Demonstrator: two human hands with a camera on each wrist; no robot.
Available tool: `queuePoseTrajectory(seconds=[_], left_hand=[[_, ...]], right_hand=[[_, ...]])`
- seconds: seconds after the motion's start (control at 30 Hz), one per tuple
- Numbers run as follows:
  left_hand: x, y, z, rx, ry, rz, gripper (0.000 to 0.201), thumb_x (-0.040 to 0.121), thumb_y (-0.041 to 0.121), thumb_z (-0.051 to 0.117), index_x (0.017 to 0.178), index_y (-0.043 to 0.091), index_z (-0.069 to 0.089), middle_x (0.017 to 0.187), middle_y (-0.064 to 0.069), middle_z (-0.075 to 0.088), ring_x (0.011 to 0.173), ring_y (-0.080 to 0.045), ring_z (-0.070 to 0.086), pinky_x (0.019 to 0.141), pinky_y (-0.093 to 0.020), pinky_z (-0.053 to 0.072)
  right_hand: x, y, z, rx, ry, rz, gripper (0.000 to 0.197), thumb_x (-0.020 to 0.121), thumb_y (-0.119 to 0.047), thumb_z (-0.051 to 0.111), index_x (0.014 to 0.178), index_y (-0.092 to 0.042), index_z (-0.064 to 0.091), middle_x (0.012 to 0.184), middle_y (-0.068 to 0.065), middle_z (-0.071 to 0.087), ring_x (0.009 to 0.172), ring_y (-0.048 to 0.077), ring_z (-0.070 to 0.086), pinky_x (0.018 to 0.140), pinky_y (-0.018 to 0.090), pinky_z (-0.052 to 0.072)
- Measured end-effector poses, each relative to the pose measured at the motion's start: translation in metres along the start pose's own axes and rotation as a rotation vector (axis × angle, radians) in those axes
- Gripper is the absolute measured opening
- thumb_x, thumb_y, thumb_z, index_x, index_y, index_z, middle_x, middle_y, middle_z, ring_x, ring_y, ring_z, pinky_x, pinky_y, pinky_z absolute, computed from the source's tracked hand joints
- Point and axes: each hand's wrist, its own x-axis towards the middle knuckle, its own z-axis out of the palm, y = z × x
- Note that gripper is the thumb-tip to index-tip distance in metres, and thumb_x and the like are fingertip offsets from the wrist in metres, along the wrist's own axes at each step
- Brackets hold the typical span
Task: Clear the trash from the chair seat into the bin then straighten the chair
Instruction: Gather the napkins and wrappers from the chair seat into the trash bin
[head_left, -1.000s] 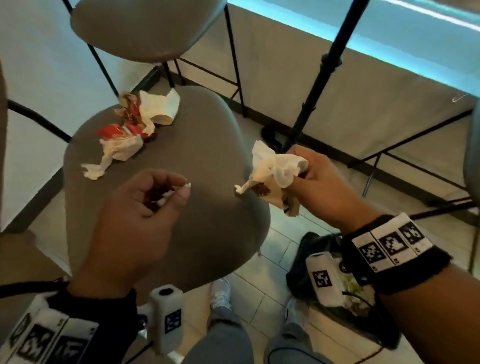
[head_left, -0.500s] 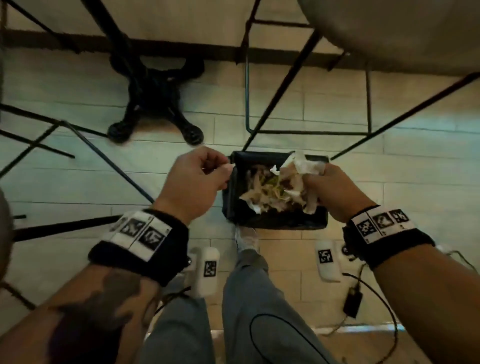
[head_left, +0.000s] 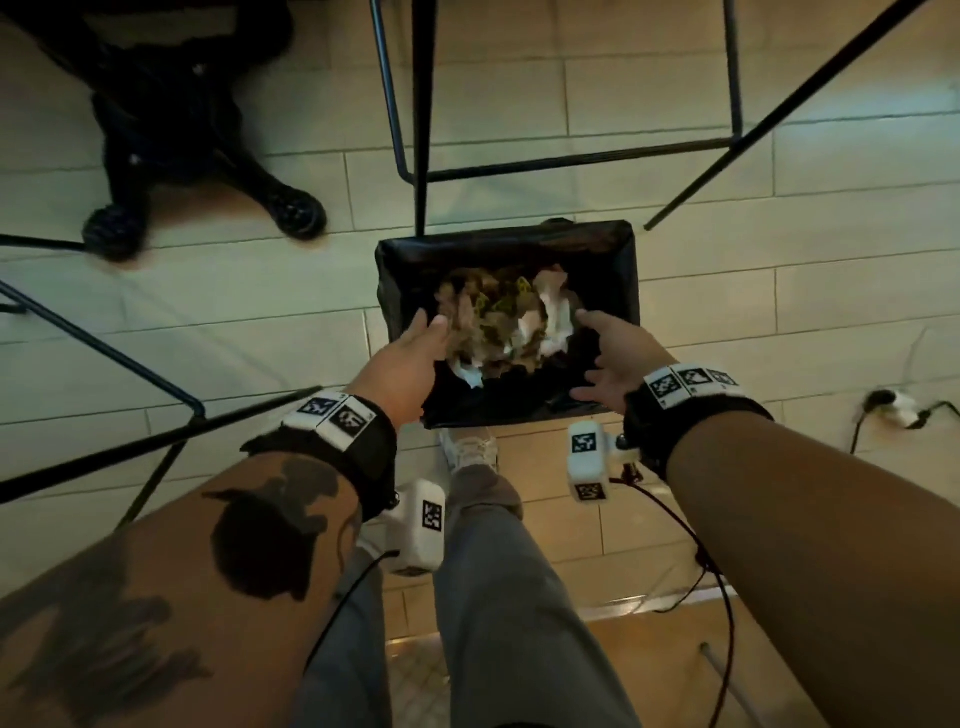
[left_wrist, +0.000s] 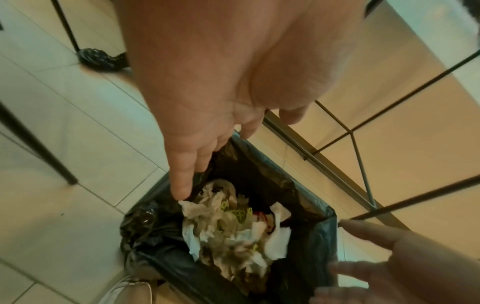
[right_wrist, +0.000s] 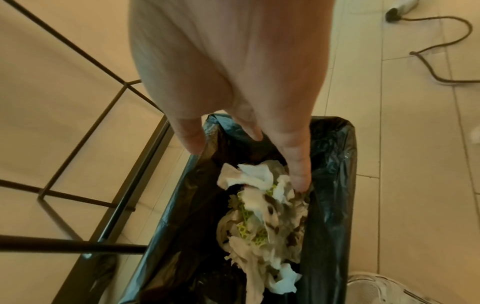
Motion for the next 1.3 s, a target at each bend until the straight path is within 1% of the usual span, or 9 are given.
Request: queuePoseTrajectory(seconds=[0.17,0.27,0.37,0.57,0.73,0.9,1.07,1.2,1.3], left_hand=[[-0.05,-0.008,-0.032,-0.012,0.004,0.054,0.062,0.103,0.045,0.055,0.158,0.025,0.036,0.157,-0.003,0.047,0.135,-0.017,0.049,0.119,-0.042,0.038],[-0.104,-0.009,-0.055,0.125,-0.01,0.153,0.055,0.099,0.04,0.064,0.151,0.025,0.05,0.143,0.001,0.061,0.121,-0.009,0.06,0.111,-0.033,0.045],[-0.175,-0.013,-0.097,0.214,0.005,0.268,0.046,0.095,0.042,0.066,0.141,0.035,0.058,0.132,0.012,0.066,0.11,-0.003,0.066,0.104,-0.035,0.053],[-0.34,-0.032,-0.205,0.232,0.24,0.565,0.042,0.096,0.05,0.063,0.137,0.041,0.057,0.129,0.021,0.064,0.112,0.005,0.061,0.094,-0.028,0.055],[-0.433,-0.086,-0.274,0.118,0.731,0.66,0.031,0.093,0.05,0.064,0.122,0.04,0.065,0.116,0.025,0.062,0.111,0.001,0.062,0.088,-0.014,0.051],[-0.452,-0.152,-0.318,0.202,1.064,0.312,0.066,0.084,0.067,0.062,0.143,0.061,0.031,0.153,0.03,0.023,0.139,0.001,0.028,0.114,-0.027,0.033],[-0.443,-0.183,-0.336,0.235,0.943,-0.025,0.095,0.083,0.071,0.061,0.133,0.078,-0.021,0.168,0.005,-0.021,0.158,-0.027,-0.007,0.128,-0.05,0.011],[-0.439,-0.179,-0.35,0.378,0.898,-0.058,0.072,0.096,0.067,0.046,0.154,0.059,0.004,0.171,0.001,-0.009,0.158,-0.027,0.003,0.128,-0.048,0.009],[-0.436,-0.178,-0.353,0.347,0.99,0.017,0.046,0.088,0.044,0.075,0.131,0.049,0.06,0.15,0.0,0.049,0.133,-0.024,0.054,0.106,-0.041,0.043]], right_hand=[[-0.043,0.008,0.007,-0.215,-0.03,-0.019,0.045,0.104,-0.023,0.054,0.146,-0.007,0.048,0.151,0.027,0.049,0.127,0.043,0.058,0.103,0.051,0.051],[-0.068,0.019,0.01,-0.441,0.006,-0.078,0.025,0.105,-0.021,0.056,0.12,-0.002,0.06,0.095,0.024,0.067,0.069,0.03,0.061,0.064,0.035,0.049],[-0.1,0.024,0.03,-0.723,-0.027,-0.205,0.013,0.103,-0.012,0.058,0.098,0.0,0.061,0.071,0.017,0.056,0.052,0.026,0.055,0.052,0.029,0.041],[-0.204,-0.001,0.14,-1.114,-0.263,-0.651,0.03,0.08,-0.054,0.079,0.097,-0.03,0.077,0.086,0.007,0.081,0.073,0.023,0.077,0.071,0.041,0.065],[-0.385,-0.003,0.282,-1.348,-0.457,-1.052,0.033,0.081,-0.066,0.061,0.105,-0.043,0.067,0.101,-0.005,0.076,0.093,0.021,0.073,0.087,0.052,0.06],[-0.495,0.021,0.41,-1.422,-0.587,-1.462,0.046,0.093,-0.049,0.065,0.136,-0.039,0.053,0.126,-0.005,0.062,0.106,0.008,0.061,0.081,0.026,0.047],[-0.537,0.048,0.526,-1.648,-0.664,-1.698,0.084,0.088,-0.054,0.071,0.157,-0.044,0.023,0.165,0.004,0.025,0.145,0.026,0.037,0.114,0.044,0.041],[-0.538,0.057,0.598,-1.771,-0.562,-1.808,0.105,0.079,-0.059,0.077,0.16,-0.044,0.012,0.172,0.014,0.011,0.157,0.043,0.012,0.123,0.057,0.021],[-0.534,0.059,0.629,-1.815,-0.507,-1.769,0.113,0.074,-0.064,0.079,0.161,-0.045,0.009,0.173,0.014,0.008,0.158,0.044,0.009,0.122,0.06,0.02]])
